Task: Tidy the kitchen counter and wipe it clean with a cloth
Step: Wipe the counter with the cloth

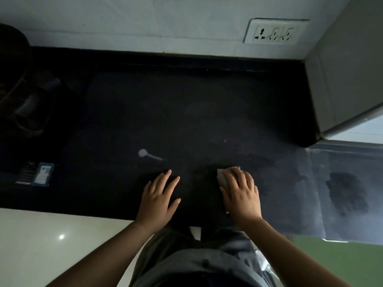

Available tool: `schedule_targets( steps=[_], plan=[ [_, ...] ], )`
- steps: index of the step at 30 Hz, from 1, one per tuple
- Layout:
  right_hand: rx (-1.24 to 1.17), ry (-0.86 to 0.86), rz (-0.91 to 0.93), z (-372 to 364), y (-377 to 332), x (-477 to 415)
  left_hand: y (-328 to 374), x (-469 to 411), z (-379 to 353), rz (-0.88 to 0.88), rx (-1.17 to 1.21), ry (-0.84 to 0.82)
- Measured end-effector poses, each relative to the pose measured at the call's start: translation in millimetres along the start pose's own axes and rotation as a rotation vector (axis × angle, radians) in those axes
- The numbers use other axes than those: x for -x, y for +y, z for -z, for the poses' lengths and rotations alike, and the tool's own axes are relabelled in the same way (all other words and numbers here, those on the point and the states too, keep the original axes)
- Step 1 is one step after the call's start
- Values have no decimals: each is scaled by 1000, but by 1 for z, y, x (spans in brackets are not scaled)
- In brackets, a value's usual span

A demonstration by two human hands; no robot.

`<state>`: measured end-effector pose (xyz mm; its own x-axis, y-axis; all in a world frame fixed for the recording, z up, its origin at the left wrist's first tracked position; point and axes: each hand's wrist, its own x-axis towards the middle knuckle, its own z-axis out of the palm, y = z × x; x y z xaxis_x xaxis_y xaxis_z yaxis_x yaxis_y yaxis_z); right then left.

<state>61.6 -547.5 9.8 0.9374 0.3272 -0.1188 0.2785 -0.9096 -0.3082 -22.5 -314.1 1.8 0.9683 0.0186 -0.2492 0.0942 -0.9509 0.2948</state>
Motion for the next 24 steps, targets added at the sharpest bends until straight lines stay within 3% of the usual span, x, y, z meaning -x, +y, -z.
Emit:
schedule_targets(
  steps=[6, 17, 24],
  plan=[
    [-4, -29, -135, 17, 8, -50, 8, -2, 0, 57, -57, -9],
    [46, -78, 143, 9, 25, -8, 34, 0, -8, 197, -67, 52],
    [4, -43, 99, 20, 28, -60, 33, -2, -7, 198, -61, 61]
  ],
)
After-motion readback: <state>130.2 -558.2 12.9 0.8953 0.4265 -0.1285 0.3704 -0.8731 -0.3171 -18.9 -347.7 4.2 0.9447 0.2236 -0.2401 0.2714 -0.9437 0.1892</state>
